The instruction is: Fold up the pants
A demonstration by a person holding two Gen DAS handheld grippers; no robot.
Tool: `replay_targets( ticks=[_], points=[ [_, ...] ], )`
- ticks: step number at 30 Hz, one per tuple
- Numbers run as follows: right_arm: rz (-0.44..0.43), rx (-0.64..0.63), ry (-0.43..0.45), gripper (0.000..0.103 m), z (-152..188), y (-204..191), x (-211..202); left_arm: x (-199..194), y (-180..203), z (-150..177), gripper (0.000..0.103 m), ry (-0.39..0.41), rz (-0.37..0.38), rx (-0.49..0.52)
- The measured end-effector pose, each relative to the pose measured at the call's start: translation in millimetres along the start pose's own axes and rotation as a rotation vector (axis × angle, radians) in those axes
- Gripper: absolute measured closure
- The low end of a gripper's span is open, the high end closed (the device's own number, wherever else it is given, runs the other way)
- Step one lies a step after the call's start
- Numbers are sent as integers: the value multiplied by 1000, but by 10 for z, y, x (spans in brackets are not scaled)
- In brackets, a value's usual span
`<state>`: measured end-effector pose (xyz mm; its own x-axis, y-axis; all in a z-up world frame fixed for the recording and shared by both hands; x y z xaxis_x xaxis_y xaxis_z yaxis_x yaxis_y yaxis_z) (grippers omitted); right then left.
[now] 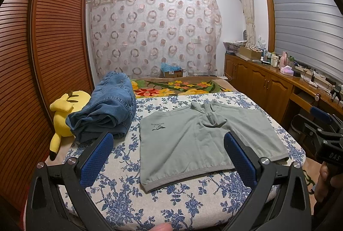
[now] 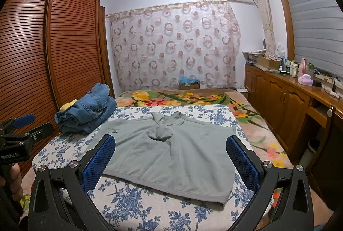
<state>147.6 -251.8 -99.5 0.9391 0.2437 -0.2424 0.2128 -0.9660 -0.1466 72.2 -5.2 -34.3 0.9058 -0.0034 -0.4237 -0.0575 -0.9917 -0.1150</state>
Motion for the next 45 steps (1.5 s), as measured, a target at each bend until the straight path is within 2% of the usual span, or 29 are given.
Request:
replay_targets(
  ticks=[27,37,45],
  points=[
    [2,2,-1,0,-10,5,2,-35,16,-82,0,-14,15,-2],
    [10,1,-34,0,50,59,100,234,-36,66,0,-66,34,12],
    [26,-22,-59,0,52,129,214,523,0,229,0,-127,82,27]
  ],
)
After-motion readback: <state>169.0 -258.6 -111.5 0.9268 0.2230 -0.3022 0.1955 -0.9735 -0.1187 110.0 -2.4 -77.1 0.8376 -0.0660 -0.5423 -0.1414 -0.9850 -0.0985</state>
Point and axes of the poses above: each gripper's, at about its wrist camera, not at the fingertips, and x roughly the way its jaws point, y to its right, z to its underside, the point moved 9 cm from there along x, roughly the way its jaws point, and after that the axes turned 6 degrees about x, right-handed, at the moved point
